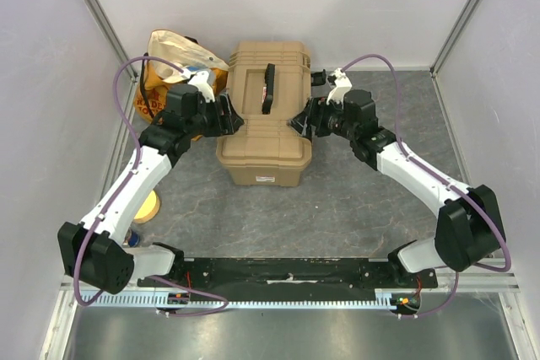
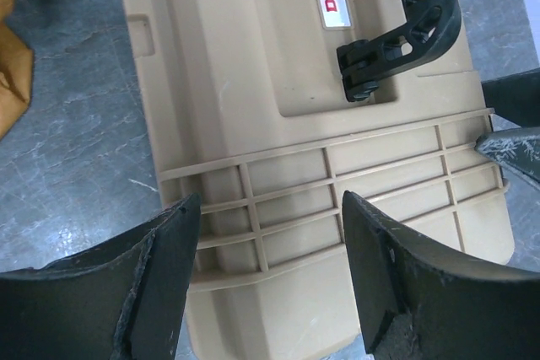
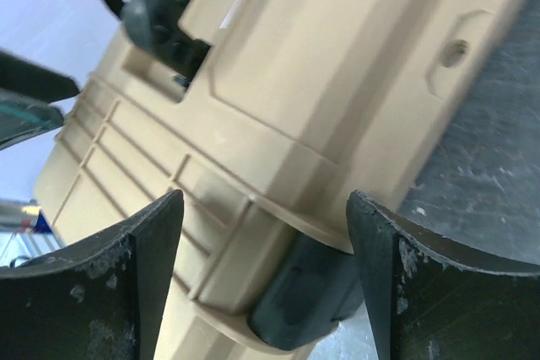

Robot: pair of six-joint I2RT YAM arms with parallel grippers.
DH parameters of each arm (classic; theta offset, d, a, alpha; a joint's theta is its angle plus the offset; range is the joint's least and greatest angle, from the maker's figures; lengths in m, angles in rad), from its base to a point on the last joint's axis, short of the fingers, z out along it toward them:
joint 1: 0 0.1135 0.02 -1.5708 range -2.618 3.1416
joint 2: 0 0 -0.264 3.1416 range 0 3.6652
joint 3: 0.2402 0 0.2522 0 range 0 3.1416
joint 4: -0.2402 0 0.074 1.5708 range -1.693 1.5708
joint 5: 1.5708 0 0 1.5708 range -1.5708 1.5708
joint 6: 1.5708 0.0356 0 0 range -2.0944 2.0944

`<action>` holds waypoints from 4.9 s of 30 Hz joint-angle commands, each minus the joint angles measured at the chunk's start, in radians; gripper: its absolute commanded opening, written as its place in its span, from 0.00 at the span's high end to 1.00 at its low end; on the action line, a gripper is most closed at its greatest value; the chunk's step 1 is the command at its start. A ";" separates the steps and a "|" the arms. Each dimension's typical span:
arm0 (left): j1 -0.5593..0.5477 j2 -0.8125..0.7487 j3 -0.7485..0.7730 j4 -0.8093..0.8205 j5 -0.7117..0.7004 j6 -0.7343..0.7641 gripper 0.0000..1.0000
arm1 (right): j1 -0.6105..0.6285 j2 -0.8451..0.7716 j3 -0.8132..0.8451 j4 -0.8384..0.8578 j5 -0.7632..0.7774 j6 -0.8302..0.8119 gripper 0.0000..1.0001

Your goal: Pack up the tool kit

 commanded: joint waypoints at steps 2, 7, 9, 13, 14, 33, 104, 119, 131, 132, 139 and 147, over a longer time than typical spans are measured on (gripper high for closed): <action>0.011 0.002 -0.020 0.062 0.091 -0.044 0.26 | 0.034 -0.008 -0.064 0.147 -0.197 -0.038 0.18; 0.014 0.020 -0.036 0.062 0.209 -0.044 0.32 | 0.054 -0.014 -0.107 0.153 -0.227 -0.003 0.22; 0.011 0.010 -0.062 0.068 0.250 -0.032 0.35 | 0.062 -0.014 -0.125 0.155 -0.253 0.005 0.24; 0.011 -0.035 -0.132 0.080 0.298 -0.018 0.43 | 0.086 -0.009 -0.144 0.126 -0.284 0.002 0.25; 0.011 -0.049 -0.151 0.080 0.309 -0.015 0.44 | 0.094 -0.008 -0.145 0.117 -0.293 -0.001 0.25; -0.032 -0.538 -0.407 -0.184 0.234 -0.084 0.50 | 0.249 -0.270 -0.264 -0.061 -0.067 0.137 0.27; -0.029 -0.044 -0.088 -0.127 -0.003 -0.001 0.31 | -0.184 0.751 -0.182 1.538 -0.056 1.410 0.27; -0.029 -0.043 -0.085 -0.141 -0.024 0.016 0.32 | -0.171 0.744 -0.176 1.721 0.049 1.622 0.45; -0.030 -0.046 -0.083 -0.142 -0.026 0.019 0.32 | -0.167 0.601 -0.201 1.689 0.059 1.662 0.56; -0.029 -0.046 -0.082 -0.142 -0.027 0.019 0.32 | -0.165 0.589 -0.202 1.666 0.050 1.649 0.57; -0.029 -0.047 -0.082 -0.142 -0.029 0.022 0.32 | -0.165 0.465 -0.217 1.392 -0.016 1.472 0.59; -0.027 -0.041 -0.088 -0.142 -0.038 0.027 0.32 | -0.162 0.409 -0.193 1.210 -0.057 1.378 0.59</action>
